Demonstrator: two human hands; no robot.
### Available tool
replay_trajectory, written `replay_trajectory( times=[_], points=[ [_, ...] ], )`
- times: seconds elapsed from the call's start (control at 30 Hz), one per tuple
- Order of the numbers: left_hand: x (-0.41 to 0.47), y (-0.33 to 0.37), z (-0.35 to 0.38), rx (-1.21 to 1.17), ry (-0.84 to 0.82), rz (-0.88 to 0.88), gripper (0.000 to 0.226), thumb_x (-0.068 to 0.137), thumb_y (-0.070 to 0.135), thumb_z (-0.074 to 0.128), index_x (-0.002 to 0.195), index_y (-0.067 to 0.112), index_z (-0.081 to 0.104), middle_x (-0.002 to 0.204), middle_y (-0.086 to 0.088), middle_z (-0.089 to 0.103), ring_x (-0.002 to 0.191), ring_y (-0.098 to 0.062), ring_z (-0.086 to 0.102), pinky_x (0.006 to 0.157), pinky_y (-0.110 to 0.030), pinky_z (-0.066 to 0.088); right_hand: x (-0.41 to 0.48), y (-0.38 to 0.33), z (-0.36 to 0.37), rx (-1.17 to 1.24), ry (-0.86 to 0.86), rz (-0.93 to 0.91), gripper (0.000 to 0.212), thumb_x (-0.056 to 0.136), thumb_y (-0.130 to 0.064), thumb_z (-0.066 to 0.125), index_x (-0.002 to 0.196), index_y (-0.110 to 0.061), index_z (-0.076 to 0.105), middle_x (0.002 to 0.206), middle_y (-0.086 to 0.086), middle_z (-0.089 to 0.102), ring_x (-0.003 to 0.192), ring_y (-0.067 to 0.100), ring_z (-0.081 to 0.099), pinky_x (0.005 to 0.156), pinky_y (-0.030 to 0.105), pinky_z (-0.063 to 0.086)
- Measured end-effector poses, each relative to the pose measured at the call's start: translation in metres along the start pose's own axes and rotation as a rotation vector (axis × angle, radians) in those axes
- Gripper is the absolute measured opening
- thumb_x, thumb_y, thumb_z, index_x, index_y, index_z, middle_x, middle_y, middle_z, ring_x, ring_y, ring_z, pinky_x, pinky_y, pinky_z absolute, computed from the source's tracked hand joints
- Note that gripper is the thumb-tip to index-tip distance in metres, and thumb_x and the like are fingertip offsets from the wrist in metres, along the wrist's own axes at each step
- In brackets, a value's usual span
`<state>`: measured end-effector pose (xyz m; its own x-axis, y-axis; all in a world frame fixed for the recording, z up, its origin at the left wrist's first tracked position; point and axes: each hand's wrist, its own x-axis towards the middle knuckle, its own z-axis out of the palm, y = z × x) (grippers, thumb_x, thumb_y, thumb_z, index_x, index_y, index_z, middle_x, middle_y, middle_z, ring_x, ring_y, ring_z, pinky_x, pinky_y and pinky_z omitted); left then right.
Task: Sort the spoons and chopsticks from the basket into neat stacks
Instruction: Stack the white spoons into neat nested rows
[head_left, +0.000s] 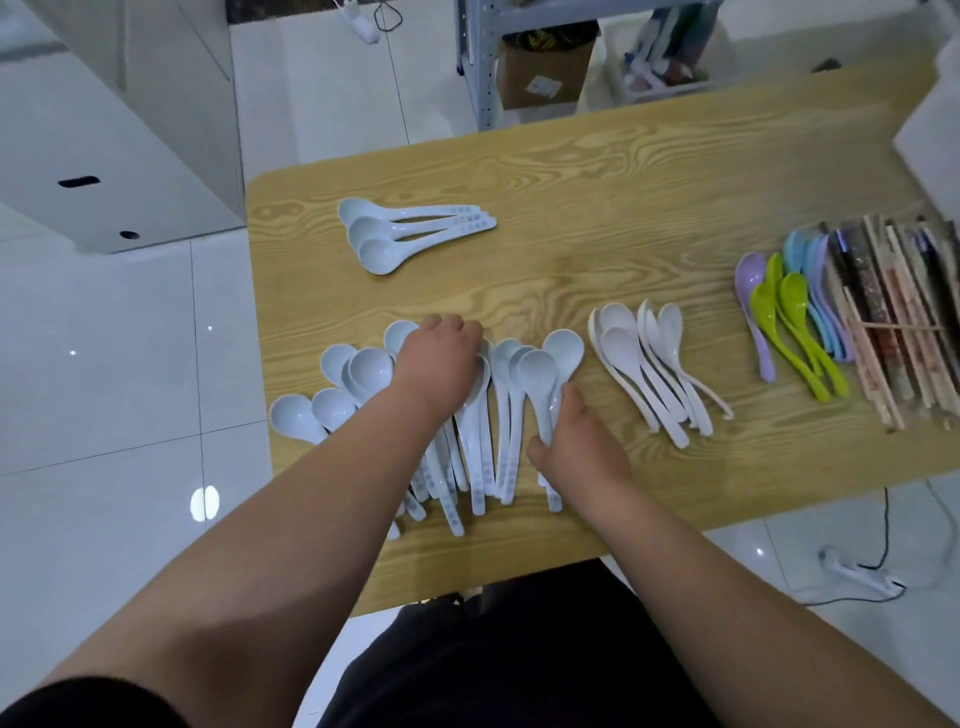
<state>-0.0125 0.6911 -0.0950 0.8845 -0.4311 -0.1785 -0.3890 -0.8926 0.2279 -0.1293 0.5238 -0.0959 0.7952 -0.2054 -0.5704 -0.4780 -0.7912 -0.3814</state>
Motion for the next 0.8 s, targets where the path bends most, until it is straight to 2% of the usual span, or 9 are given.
replay_trajectory(
  times=[0.07, 0.17, 0.27, 0.37, 0.5, 0.57, 0.63, 0.73, 0.8],
  points=[
    [-0.002, -0.001, -0.003, -0.037, -0.007, 0.037, 0.012, 0.090, 0.005, 0.053, 0.100, 0.001, 0.060, 0.096, -0.019, 0.059, 0.095, -0.038, 0.052, 0.079, -0.037, 0.034, 0.001, -0.002, 0.001, 0.006, -0.002, 0.015, 0.067, 0.094, -0.024, 0.054, 0.151, -0.015, 0.020, 0.123, 0.007, 0.054, 0.081, 0.019, 0.053, 0.062, 0.032, 0.042],
    [-0.013, -0.001, -0.012, -0.242, 0.053, 0.028, 0.007, 0.080, -0.004, 0.058, 0.087, -0.002, 0.060, 0.079, -0.019, 0.055, 0.077, -0.036, 0.053, 0.069, -0.035, 0.038, -0.001, 0.000, 0.000, -0.049, 0.014, 0.053, 0.063, 0.099, -0.022, 0.046, 0.154, -0.009, 0.019, 0.135, 0.012, 0.049, 0.088, 0.023, 0.054, 0.068, 0.032, 0.040],
    [-0.033, 0.001, -0.032, -0.481, 0.040, -0.124, 0.011, 0.087, 0.004, 0.059, 0.095, 0.010, 0.061, 0.074, -0.006, 0.050, 0.066, -0.009, 0.045, 0.055, -0.020, 0.029, -0.009, 0.000, -0.008, 0.001, 0.010, 0.052, 0.044, 0.102, -0.025, 0.040, 0.144, -0.011, 0.037, 0.135, 0.013, 0.045, 0.093, 0.029, 0.057, 0.073, 0.036, 0.044],
    [-0.056, 0.003, -0.050, -0.794, 0.043, -0.312, 0.019, 0.090, 0.003, 0.050, 0.097, 0.016, 0.061, 0.061, -0.003, 0.041, 0.045, -0.008, 0.034, 0.044, -0.018, 0.028, -0.024, 0.003, -0.019, 0.040, 0.105, -0.066, 0.031, 0.100, -0.023, 0.043, 0.127, -0.009, 0.050, 0.122, 0.012, 0.048, 0.082, 0.026, 0.053, 0.069, 0.037, 0.045],
    [-0.079, 0.002, -0.066, -1.168, 0.099, -0.575, 0.024, 0.083, 0.013, 0.046, 0.080, 0.025, 0.066, 0.086, -0.002, 0.055, 0.070, -0.020, 0.053, 0.061, -0.030, 0.041, -0.052, -0.004, -0.036, 0.230, 0.173, -0.252, 0.008, 0.096, -0.016, 0.048, 0.089, -0.019, 0.052, 0.090, 0.002, 0.049, 0.070, 0.016, 0.045, 0.063, 0.033, 0.036],
    [-0.088, 0.004, -0.075, -1.344, 0.128, -0.731, 0.017, 0.084, 0.015, 0.050, 0.075, 0.019, 0.065, 0.094, -0.003, 0.060, 0.083, -0.025, 0.058, 0.072, -0.039, 0.049, -0.069, -0.014, -0.045, 0.377, 0.159, -0.328, 0.028, 0.099, -0.019, 0.051, 0.072, -0.021, 0.044, 0.071, -0.003, 0.044, 0.061, 0.011, 0.040, 0.058, 0.030, 0.033],
    [-0.099, 0.005, -0.081, -1.540, 0.121, -0.856, 0.017, 0.089, 0.019, 0.056, 0.075, 0.014, 0.062, 0.086, -0.006, 0.061, 0.075, -0.024, 0.060, 0.077, -0.041, 0.053, -0.088, -0.024, -0.051, 0.427, 0.100, -0.403, 0.036, 0.103, -0.028, 0.053, 0.071, -0.014, 0.047, 0.064, -0.003, 0.044, 0.058, 0.008, 0.041, 0.054, 0.025, 0.032],
    [-0.123, 0.005, -0.091, -1.800, 0.086, -0.734, 0.029, 0.091, 0.044, 0.058, 0.084, 0.017, 0.066, 0.088, -0.007, 0.067, 0.073, -0.024, 0.064, 0.066, -0.035, 0.052, -0.109, -0.037, -0.048, 0.371, 0.034, -0.506, 0.037, 0.103, -0.032, 0.053, 0.075, -0.008, 0.054, 0.063, 0.006, 0.046, 0.056, 0.006, 0.041, 0.054, 0.024, 0.031],
    [-0.141, 0.002, -0.095, -1.912, 0.079, -0.658, 0.031, 0.085, 0.041, 0.065, 0.100, 0.014, 0.070, 0.095, -0.009, 0.070, 0.082, -0.027, 0.067, 0.067, -0.036, 0.054, -0.119, -0.044, -0.045, 0.336, 0.013, -0.554, 0.037, 0.103, -0.031, 0.053, 0.077, -0.005, 0.055, 0.065, 0.009, 0.046, 0.059, 0.008, 0.041, 0.056, 0.029, 0.031]
  ],
)
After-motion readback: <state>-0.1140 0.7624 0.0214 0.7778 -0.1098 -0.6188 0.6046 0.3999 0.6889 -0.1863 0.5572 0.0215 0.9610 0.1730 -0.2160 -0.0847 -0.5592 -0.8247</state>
